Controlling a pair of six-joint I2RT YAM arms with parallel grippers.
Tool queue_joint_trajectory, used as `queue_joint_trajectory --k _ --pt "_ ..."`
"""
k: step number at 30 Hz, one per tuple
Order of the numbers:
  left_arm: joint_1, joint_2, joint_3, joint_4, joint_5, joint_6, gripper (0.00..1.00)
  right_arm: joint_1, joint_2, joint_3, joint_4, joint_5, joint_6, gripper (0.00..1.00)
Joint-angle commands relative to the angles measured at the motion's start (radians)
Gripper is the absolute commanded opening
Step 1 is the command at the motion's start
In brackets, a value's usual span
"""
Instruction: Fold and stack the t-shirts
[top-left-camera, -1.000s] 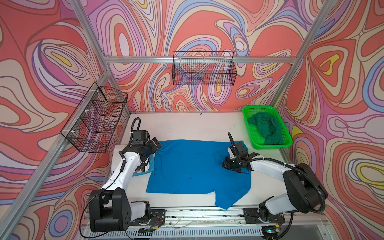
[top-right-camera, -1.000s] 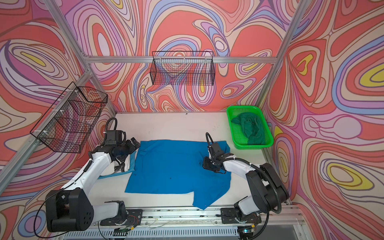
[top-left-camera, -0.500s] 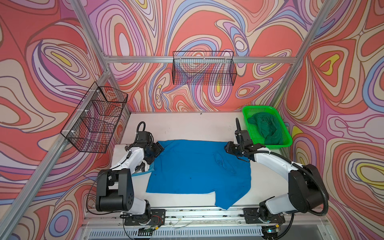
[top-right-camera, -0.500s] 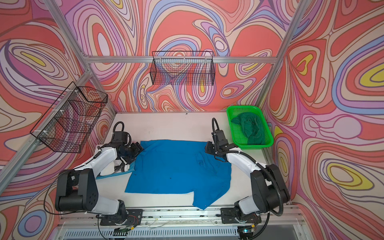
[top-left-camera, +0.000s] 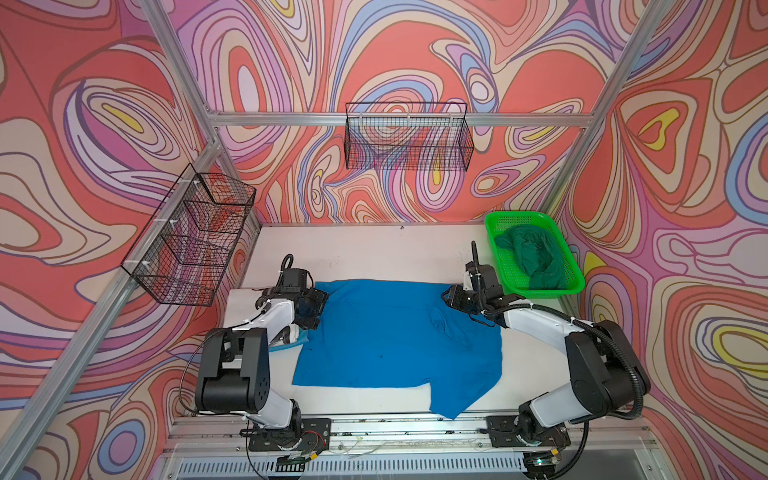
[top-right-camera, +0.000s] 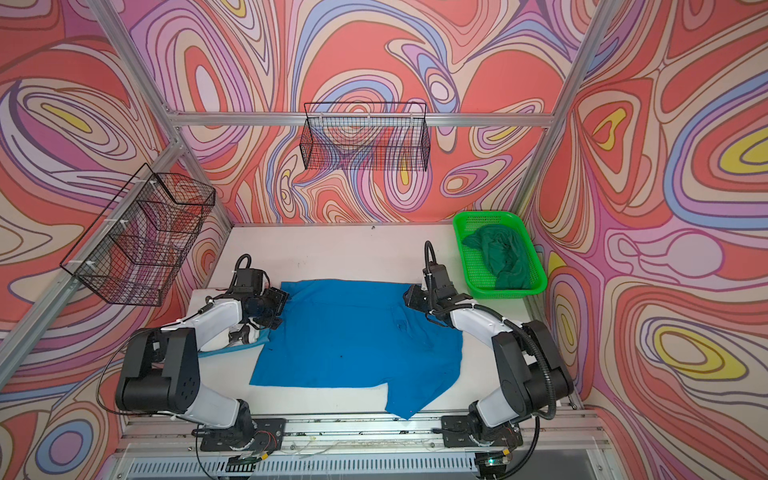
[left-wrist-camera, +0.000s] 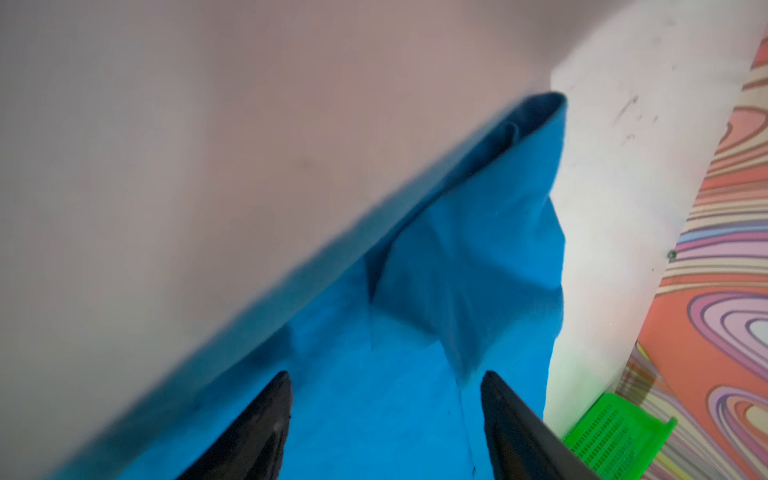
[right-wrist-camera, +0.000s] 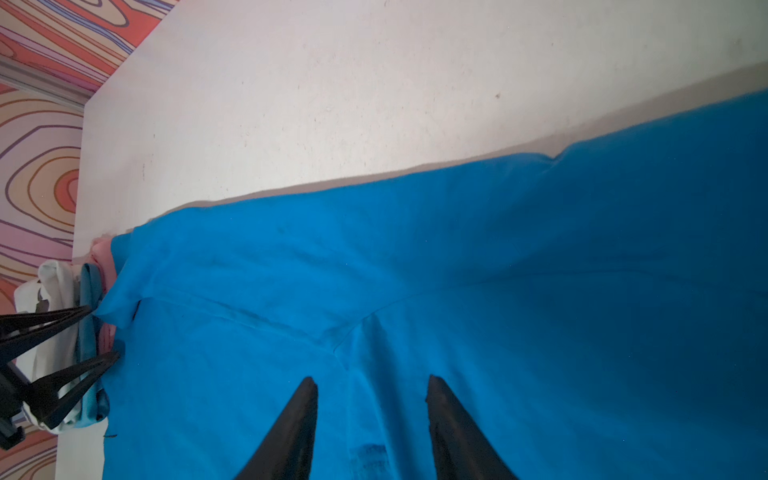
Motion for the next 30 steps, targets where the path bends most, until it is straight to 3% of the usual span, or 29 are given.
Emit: queue_joint_trajectory --k 1,5,13,22,26,30 --pt "-0.005 0.029 -0.009 0.024 -0.067 -0.121 0.7 -0.002 -0.013 -0.032 0.065 -0.052 0.017 0.46" --pt "-0.01 0.061 0.016 0.015 -0.082 -0.164 0.65 -0.002 -0.022 -0.052 0.086 -0.076 0.022 0.46" --pt "-0.023 0.123 0.079 -0.005 -0.115 -0.216 0.65 -0.002 -0.033 -0.061 0.116 -0.122 0.03 0.46" --pt "-0.034 0.17 0.159 -0.063 -0.129 -0.17 0.29 -0.003 -0.034 -0.067 0.127 -0.15 0.03 0.46" --pt "-0.037 0.166 0.213 -0.133 -0.147 -0.125 0.29 -0.002 -0.03 -0.072 0.132 -0.159 0.031 0.46" --pt "-0.039 0.162 0.232 -0.156 -0.153 -0.114 0.36 -0.002 -0.026 -0.071 0.137 -0.162 0.031 0.46"
